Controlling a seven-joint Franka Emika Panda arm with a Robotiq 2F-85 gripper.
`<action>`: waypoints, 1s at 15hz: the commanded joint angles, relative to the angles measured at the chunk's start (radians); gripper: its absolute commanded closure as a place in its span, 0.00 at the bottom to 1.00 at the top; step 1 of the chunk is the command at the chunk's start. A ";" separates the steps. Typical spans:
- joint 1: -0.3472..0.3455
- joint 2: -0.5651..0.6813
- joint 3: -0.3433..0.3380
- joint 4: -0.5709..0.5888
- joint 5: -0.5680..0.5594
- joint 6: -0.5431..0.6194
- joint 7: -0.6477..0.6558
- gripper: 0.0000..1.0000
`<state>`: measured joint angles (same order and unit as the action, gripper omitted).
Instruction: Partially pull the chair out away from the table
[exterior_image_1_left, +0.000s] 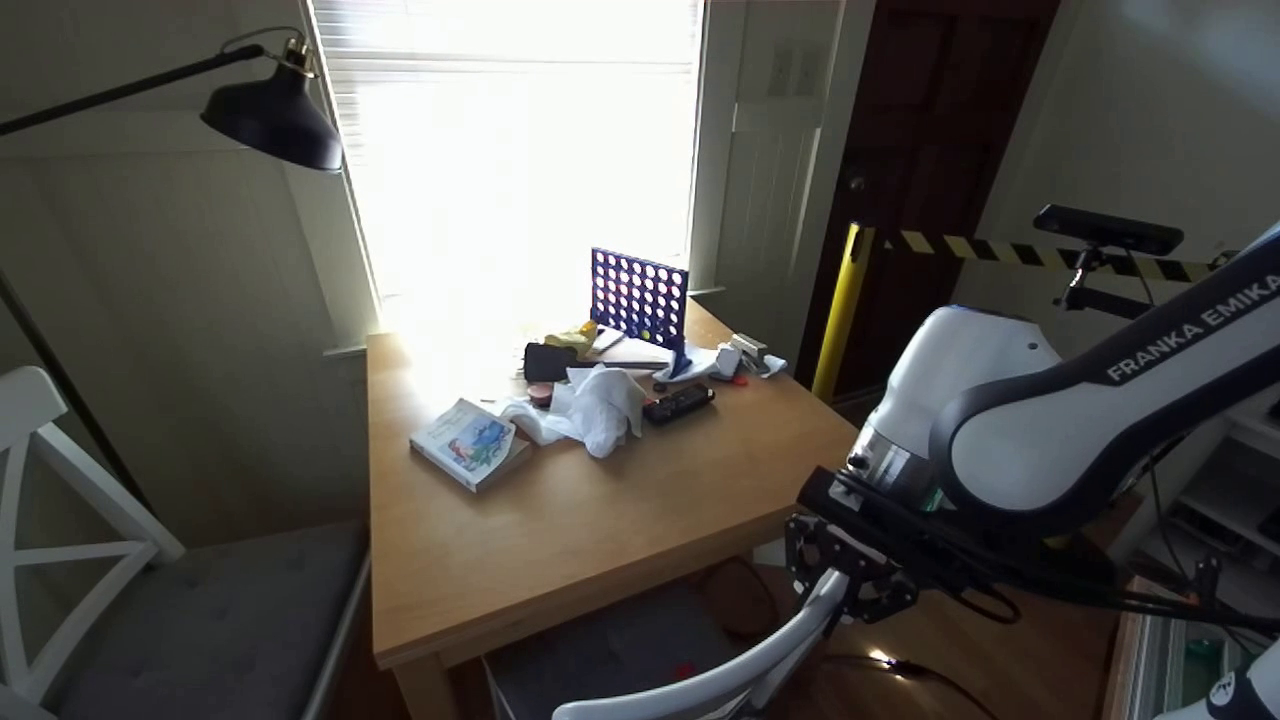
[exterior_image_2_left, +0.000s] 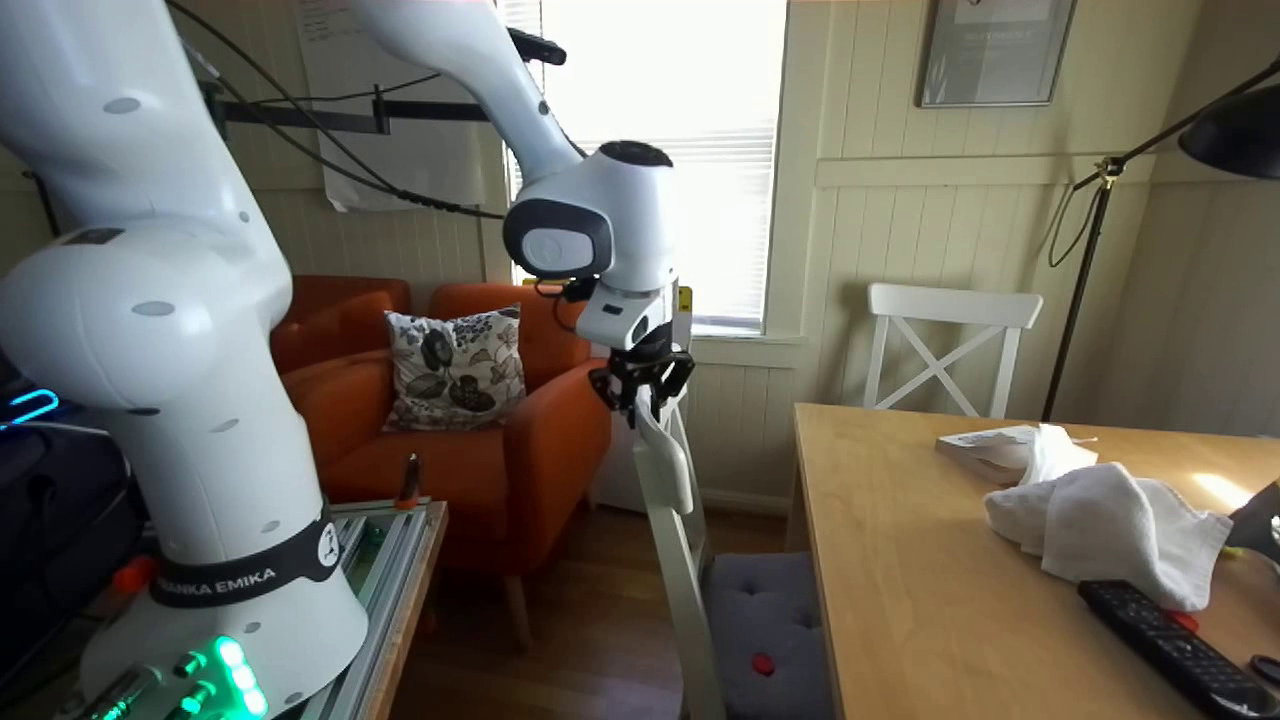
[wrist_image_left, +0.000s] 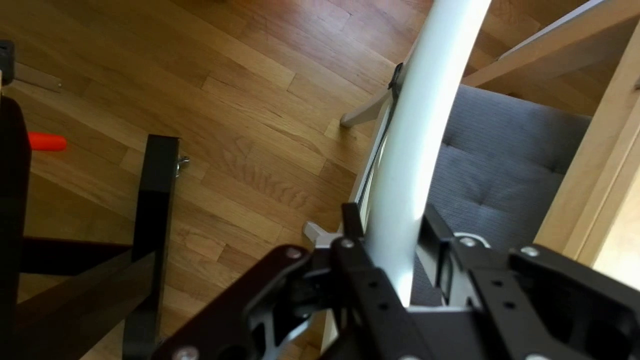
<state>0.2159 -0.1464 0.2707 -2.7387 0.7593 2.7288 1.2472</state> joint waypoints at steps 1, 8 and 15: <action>0.036 -0.106 -0.001 -0.024 -0.012 -0.185 -0.026 0.92; 0.031 -0.136 -0.011 -0.010 -0.018 -0.294 -0.005 0.92; 0.035 -0.155 -0.026 -0.003 0.005 -0.367 -0.016 0.92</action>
<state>0.2154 -0.1843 0.2482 -2.7436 0.7590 2.5610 1.2550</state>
